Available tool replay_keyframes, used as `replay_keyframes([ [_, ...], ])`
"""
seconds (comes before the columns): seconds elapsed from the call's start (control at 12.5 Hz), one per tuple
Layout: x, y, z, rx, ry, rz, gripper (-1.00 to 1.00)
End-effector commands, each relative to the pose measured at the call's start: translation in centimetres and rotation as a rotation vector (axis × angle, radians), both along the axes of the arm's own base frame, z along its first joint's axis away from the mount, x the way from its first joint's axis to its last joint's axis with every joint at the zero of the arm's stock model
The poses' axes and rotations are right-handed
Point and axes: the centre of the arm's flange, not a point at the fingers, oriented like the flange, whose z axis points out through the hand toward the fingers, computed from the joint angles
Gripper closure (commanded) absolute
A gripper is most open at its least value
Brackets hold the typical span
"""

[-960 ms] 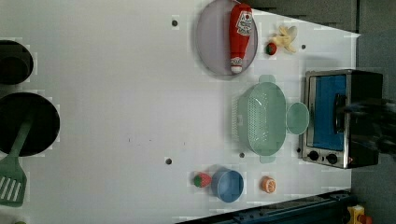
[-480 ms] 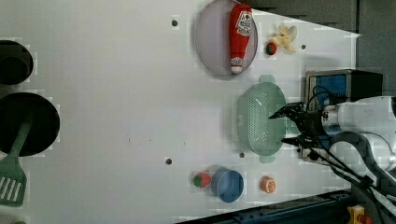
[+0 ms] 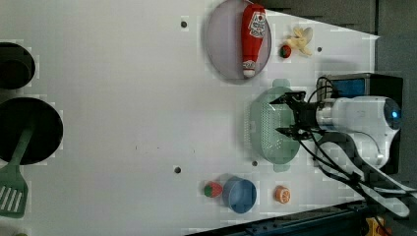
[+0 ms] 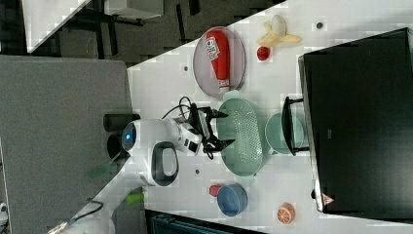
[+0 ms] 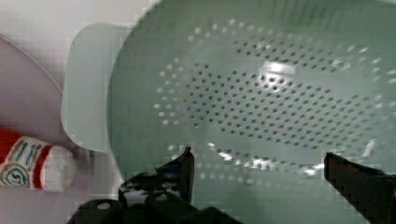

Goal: Drag strainer right to left.

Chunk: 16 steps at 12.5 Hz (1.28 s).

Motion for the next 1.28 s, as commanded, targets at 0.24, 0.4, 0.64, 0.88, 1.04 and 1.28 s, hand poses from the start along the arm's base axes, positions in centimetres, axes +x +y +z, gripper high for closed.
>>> replay_keyframes([
  [0.24,-1.2,1.4,-4.6,0.007,0.011,-0.156,-1.00],
  [0.4,-1.4,2.6,-4.7,0.014,0.001,-0.181,-1.00],
  [0.64,-1.5,5.4,-4.6,0.029,0.003,-0.141,-1.00],
  [0.88,-1.9,8.0,-4.4,0.053,0.008,-0.147,-1.00],
  [1.04,-2.2,10.1,-4.2,0.068,0.010,-0.153,-1.00],
  [1.28,-2.8,13.0,-4.1,0.083,0.019,-0.212,-1.00],
])
